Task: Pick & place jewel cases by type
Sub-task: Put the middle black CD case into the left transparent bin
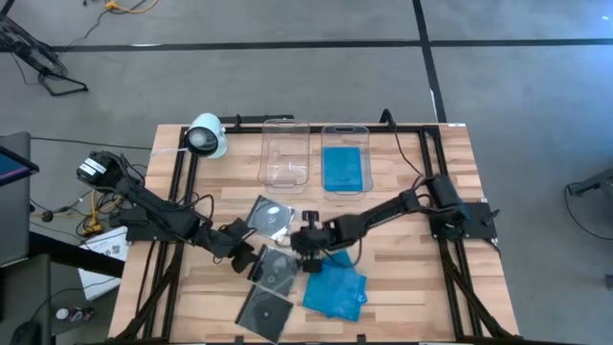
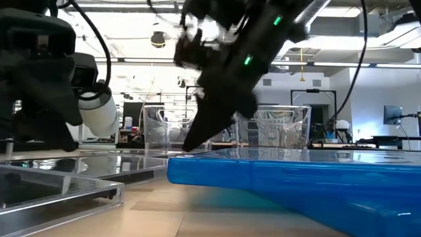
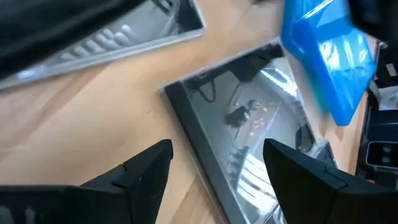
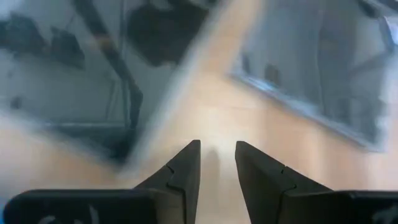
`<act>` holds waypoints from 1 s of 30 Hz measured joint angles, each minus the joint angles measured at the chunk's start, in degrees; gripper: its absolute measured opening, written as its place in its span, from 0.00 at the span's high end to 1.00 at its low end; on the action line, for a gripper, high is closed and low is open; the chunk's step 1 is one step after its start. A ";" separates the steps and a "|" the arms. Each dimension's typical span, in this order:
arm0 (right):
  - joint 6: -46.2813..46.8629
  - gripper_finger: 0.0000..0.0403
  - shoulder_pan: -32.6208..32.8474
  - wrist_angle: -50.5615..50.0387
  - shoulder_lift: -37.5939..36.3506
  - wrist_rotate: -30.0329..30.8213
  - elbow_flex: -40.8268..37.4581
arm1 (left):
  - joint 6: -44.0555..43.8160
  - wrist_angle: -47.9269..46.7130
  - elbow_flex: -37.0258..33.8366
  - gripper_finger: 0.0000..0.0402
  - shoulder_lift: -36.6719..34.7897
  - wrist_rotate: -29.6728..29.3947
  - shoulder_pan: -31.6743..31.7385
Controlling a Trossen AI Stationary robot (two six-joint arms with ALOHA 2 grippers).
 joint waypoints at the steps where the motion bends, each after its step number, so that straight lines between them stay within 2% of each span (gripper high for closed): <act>1: -0.33 0.76 0.90 -0.47 -0.33 -0.36 0.00 | -0.06 -0.15 0.00 0.37 0.00 0.24 0.00; 9: -5.42 0.76 6.46 3.78 -0.40 -3.24 0.89 | 2.23 -0.29 0.04 0.37 -0.04 0.35 0.00; 11: -5.43 0.76 6.88 4.50 -0.40 -3.83 1.03 | 2.33 -0.56 0.07 0.37 -0.04 -0.02 0.00; 16: -4.59 0.76 6.68 5.20 -0.38 -10.39 1.03 | 2.35 -2.85 0.07 0.37 -0.04 0.13 0.00; 20: -4.85 0.76 7.05 5.34 -0.36 -11.22 1.03 | 2.33 -4.97 0.07 0.37 -0.04 0.08 0.00; 25: -4.90 0.76 7.64 5.40 -0.36 -15.31 0.66 | 2.17 -6.20 0.07 0.37 -0.07 -0.23 0.00; 30: -2.84 0.76 8.71 4.75 -0.32 -15.29 -1.70 | 2.10 -6.44 0.09 0.37 -0.07 -1.01 0.00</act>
